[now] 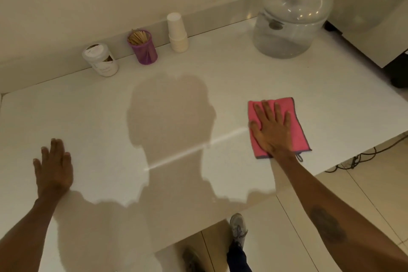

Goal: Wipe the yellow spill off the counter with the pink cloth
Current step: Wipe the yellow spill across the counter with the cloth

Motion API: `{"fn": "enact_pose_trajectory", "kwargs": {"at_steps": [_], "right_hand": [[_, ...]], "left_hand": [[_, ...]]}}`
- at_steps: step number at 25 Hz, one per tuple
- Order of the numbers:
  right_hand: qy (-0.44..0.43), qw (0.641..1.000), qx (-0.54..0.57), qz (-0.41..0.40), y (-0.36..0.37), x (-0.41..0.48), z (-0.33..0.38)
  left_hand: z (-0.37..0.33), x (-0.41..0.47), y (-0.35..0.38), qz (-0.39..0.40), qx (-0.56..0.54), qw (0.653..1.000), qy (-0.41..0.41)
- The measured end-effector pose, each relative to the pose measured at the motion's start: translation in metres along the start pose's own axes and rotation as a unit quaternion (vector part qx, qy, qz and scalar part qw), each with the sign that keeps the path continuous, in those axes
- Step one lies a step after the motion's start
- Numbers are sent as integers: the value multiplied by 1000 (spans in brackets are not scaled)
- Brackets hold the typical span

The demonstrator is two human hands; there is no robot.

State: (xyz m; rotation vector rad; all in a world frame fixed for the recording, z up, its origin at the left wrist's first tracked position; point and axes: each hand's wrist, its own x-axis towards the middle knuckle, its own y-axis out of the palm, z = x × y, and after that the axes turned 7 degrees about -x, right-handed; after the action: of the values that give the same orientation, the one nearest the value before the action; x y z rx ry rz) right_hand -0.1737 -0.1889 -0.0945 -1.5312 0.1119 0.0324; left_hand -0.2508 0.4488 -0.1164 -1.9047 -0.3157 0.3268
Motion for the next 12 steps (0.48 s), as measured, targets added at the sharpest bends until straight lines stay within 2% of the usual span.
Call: {"fn": "enact_pose_trajectory", "kwargs": {"at_steps": [6,12], "right_hand": [[-31,999,5,-2,-2,80,44],[-127,992,-9,2,-4,144,131]], "left_hand": [[-2,-2,-2,-20,-10,1000,-10],[-14,-5,-6,-39,-16,999,-25]]}}
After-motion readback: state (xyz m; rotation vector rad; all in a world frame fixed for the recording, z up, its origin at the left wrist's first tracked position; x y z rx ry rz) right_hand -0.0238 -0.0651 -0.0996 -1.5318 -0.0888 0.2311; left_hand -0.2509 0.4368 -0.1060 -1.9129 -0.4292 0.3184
